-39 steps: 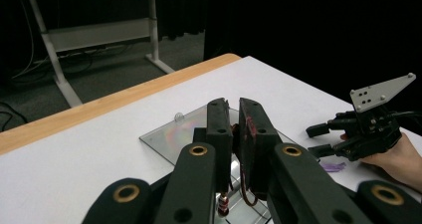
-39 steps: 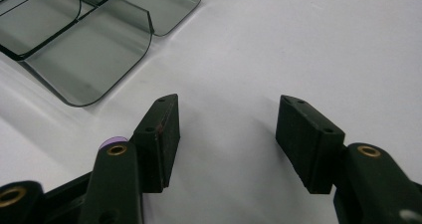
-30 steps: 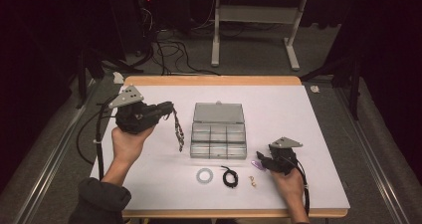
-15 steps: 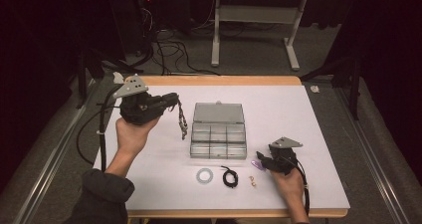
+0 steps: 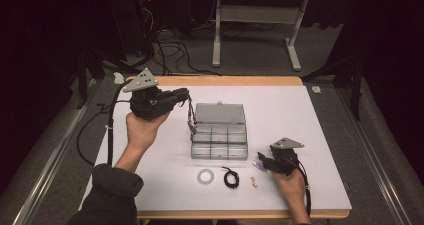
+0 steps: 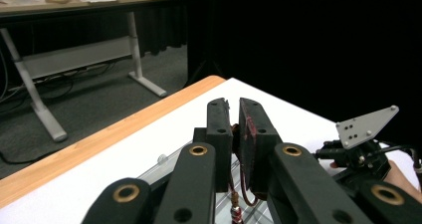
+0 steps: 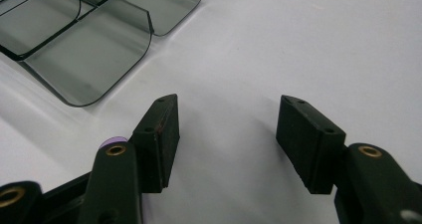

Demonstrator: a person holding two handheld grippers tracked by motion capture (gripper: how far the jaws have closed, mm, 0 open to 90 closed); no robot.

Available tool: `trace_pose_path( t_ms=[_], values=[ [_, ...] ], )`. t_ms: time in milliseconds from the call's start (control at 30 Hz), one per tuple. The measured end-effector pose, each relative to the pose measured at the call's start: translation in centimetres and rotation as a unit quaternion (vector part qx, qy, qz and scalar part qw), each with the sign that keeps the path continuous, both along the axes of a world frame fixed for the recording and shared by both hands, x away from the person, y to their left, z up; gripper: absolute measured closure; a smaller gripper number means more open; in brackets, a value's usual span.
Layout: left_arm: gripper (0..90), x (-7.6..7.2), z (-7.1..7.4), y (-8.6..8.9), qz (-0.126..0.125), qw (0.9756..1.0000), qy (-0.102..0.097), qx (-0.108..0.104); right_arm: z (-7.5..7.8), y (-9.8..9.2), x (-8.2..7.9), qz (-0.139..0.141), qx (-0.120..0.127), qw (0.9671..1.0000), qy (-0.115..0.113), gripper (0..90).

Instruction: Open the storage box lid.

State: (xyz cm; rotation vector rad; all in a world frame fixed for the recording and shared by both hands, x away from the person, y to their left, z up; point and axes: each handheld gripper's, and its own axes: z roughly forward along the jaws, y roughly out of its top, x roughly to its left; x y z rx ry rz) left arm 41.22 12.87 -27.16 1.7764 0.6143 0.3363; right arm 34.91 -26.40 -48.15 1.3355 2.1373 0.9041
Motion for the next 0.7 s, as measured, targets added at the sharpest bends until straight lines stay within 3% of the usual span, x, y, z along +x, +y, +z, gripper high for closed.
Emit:
trace_pose_path(
  t_ms=[533, 700],
  values=[
    [84.3, 1.1, -1.1, -2.1, -0.008, 0.9998, 0.006, 0.018, 0.0, -0.1, 0.1, 0.000, 0.001, 1.0000, 0.001, 42.0],
    [84.3, 1.4, -2.0, -2.4, -0.009, 0.9997, 0.016, 0.017, 0.0, -0.1, 0.0, 0.000, 0.001, 1.0000, 0.002, 42.0]
  ],
)
